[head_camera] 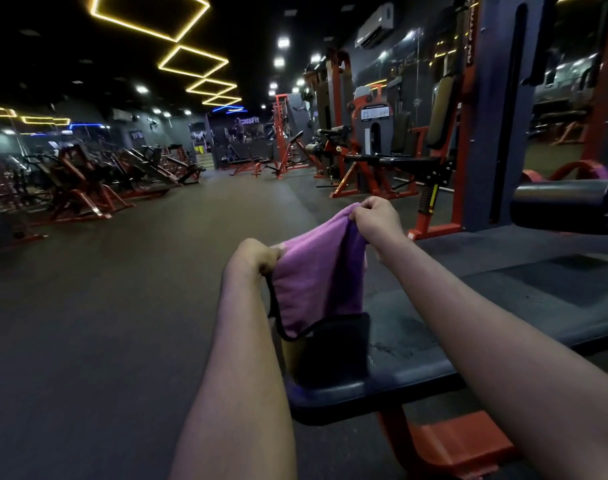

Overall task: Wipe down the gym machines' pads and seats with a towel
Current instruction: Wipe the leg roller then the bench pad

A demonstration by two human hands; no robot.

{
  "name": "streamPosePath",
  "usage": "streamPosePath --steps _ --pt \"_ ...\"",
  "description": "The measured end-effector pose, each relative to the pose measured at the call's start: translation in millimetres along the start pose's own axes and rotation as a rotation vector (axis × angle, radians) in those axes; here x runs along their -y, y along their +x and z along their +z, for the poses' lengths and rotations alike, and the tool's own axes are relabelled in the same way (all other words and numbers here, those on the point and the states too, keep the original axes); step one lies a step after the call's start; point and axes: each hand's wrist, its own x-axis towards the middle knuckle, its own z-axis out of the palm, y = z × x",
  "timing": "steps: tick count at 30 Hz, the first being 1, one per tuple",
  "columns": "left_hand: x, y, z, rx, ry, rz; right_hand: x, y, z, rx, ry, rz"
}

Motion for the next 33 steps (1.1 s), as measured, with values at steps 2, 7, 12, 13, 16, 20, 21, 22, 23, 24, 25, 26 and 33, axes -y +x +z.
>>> streamPosePath --steps 2,7,12,13,16,20,21,22,23,24,25,26,33 --pt "-2.5 1.1 -3.5 -0.149 -0.152 -0.062 1.1 -0.1 -0.7 0.011 0.005 0.019" --pt "-9.9 -4.3 -11.2 -0.416 -0.29 -0.171 13.5 -4.9 -3.4 0.058 0.005 0.033" --pt "-9.9 0.2 -18.8 -0.372 -0.23 -0.147 24.2 -9.6 -3.4 0.165 -0.045 -0.011" --pt "-7.9 3.1 -19.7 -0.328 -0.193 -0.12 26.2 -11.1 -3.0 0.182 -0.047 -0.026" --pt "-0.4 6.7 -17.2 -0.184 -0.192 -0.019 29.9 -13.6 0.4 0.202 -0.034 -0.073" --pt "18.7 24.8 -3.2 -0.084 -0.398 0.017 31.3 -10.7 1.6 0.191 -0.064 -0.104" --pt "24.3 34.6 3.2 -0.108 -0.472 0.028 31.0 -9.3 0.8 0.176 -0.085 -0.106" --pt "25.4 32.4 4.6 -0.151 -0.534 0.05 31.4 -7.9 -0.3 0.158 -0.114 -0.102" --pt "23.4 21.6 3.1 -0.214 -0.584 0.081 31.6 -7.5 -2.2 0.141 -0.154 -0.091" --pt "22.9 15.2 2.7 -0.296 -0.635 0.132 31.3 -6.6 -3.8 0.12 -0.194 -0.074" --pt "21.0 7.1 1.2 -0.362 -0.673 0.172 31.4 -6.3 -5.8 0.097 -0.226 -0.055" --pt "19.3 2.1 0.5 -0.414 -0.691 0.208 30.5 -6.2 -7.5 0.074 -0.238 -0.034" --pt "-2.0 -25.2 -37.4 0.142 -0.407 0.282 26.6 -8.6 -28.1 0.4 -0.251 -0.015"
